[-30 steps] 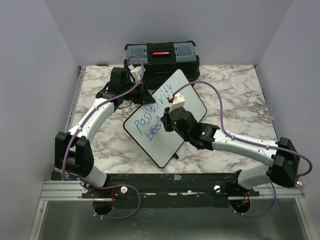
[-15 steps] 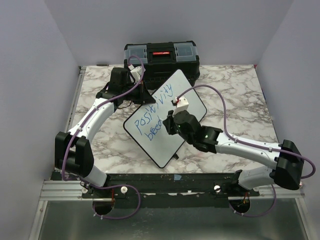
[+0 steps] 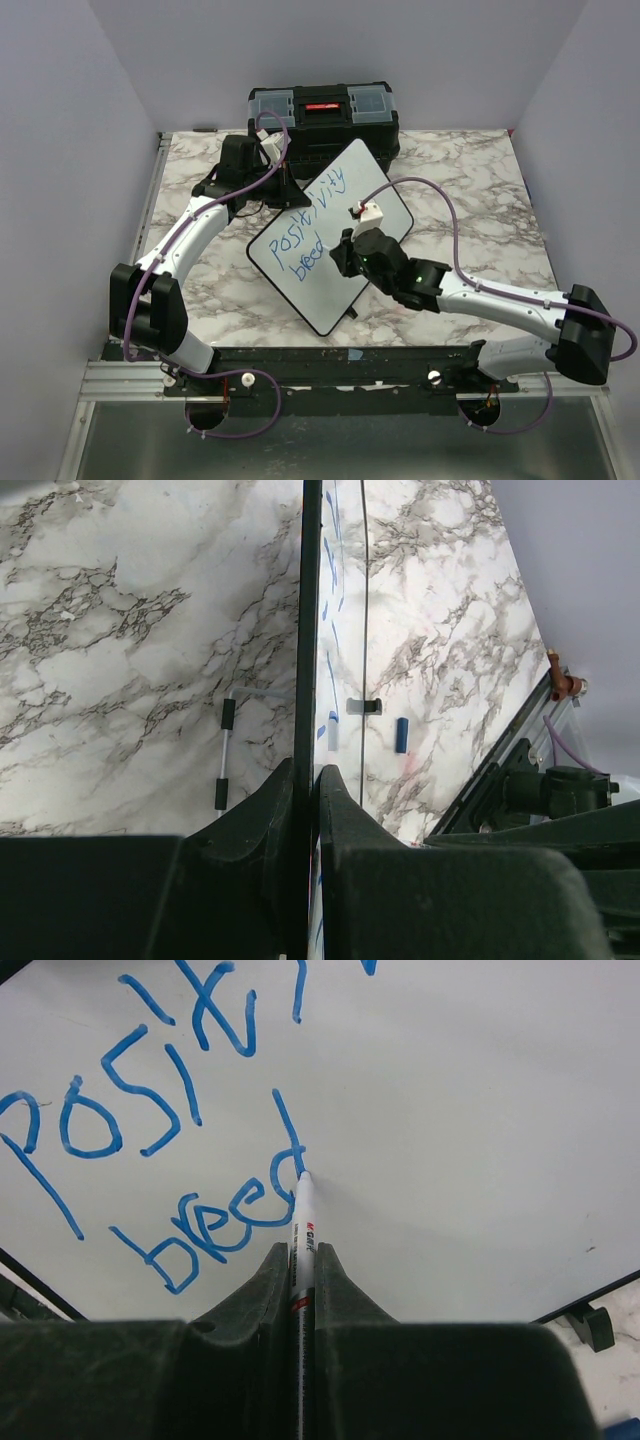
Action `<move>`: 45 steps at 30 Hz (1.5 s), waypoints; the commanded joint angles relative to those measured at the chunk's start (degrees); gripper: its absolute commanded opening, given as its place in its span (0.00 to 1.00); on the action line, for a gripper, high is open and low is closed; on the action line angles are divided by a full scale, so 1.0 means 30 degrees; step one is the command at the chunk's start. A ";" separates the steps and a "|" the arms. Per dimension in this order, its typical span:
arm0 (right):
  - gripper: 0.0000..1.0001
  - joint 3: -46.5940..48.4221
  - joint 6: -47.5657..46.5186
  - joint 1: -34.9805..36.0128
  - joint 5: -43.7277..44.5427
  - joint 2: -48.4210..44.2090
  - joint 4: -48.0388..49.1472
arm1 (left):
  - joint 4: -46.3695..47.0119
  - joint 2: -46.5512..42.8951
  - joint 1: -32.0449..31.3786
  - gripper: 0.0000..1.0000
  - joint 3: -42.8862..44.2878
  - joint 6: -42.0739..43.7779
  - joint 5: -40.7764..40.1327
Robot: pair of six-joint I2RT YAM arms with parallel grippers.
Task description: Write a sentence on the whiteboard
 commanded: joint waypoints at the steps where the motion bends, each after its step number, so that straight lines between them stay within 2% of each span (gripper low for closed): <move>1: 0.01 -0.0829 0.0476 0.0011 -0.0591 0.0074 -0.1598 | 0.0176 -0.0024 -0.0158 0.00 0.0447 0.1217 -0.0827; 4: 0.01 -0.0708 0.0476 0.0017 0.0276 -0.0388 -0.2403 | 0.0137 -0.0036 -0.0158 0.00 0.0418 0.1241 -0.0845; 10: 0.01 0.0941 -0.0706 0.0024 0.3777 -0.1780 -0.4147 | 0.0150 -0.0142 -0.0173 0.00 0.0389 0.1247 -0.0867; 18: 0.01 0.2552 -0.3123 -0.0067 0.6543 -0.2768 -0.4346 | 0.0164 -0.0453 -0.0158 0.00 0.0184 0.1232 -0.0879; 27: 0.01 0.2067 -0.2654 -0.2588 0.2548 -0.3324 -0.4316 | 0.0169 -0.0790 -0.0158 0.00 -0.0110 0.1246 -0.0853; 34: 0.01 0.1160 -0.1518 -0.5909 -0.2826 -0.3980 -0.4280 | 0.0200 -0.0914 -0.0158 0.00 -0.0255 0.1217 -0.0806; 41: 0.01 0.0015 -0.0698 -0.6688 -0.5866 -0.3506 -0.4053 | 0.0297 -0.0985 -0.0158 0.00 -0.0345 0.1184 -0.0763; 45: 0.01 -0.0538 -0.0493 -0.6814 -0.6354 -0.3539 -0.3929 | 0.0285 -0.0926 -0.0158 0.00 -0.0344 0.1172 -0.0707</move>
